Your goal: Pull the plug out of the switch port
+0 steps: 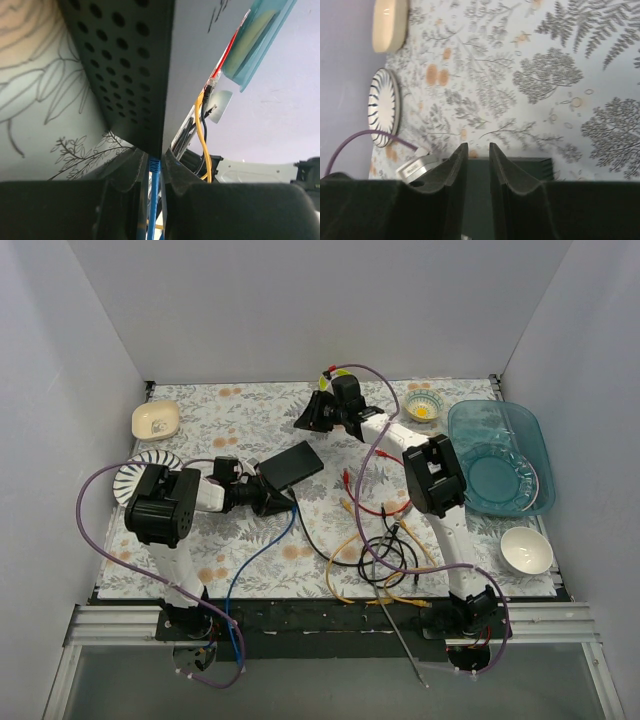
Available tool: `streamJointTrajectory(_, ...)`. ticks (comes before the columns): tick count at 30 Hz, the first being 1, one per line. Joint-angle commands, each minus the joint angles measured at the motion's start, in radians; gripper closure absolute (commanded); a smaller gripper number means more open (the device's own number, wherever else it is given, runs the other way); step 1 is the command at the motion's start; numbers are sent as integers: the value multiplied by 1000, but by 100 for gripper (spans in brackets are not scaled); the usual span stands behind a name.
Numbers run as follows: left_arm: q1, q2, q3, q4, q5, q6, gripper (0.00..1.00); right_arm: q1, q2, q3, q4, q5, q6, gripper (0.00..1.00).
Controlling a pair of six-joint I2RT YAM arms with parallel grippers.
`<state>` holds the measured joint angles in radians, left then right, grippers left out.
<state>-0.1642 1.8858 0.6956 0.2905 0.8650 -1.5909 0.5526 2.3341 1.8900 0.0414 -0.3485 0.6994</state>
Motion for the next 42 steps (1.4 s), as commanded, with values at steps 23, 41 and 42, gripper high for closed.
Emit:
streamJointTrajectory(23,23,-409,104,-553,-637,25,56,-25,-140,-535,115,-78,37,74)
streamJointTrajectory(41,18,-352,-16,-312,-373,-4,66,61,-470,-621,81,-96,-84,81)
streamJointTrajectory(42,18,-366,-7,-324,-392,-3,66,88,-481,-627,63,-96,-107,82)
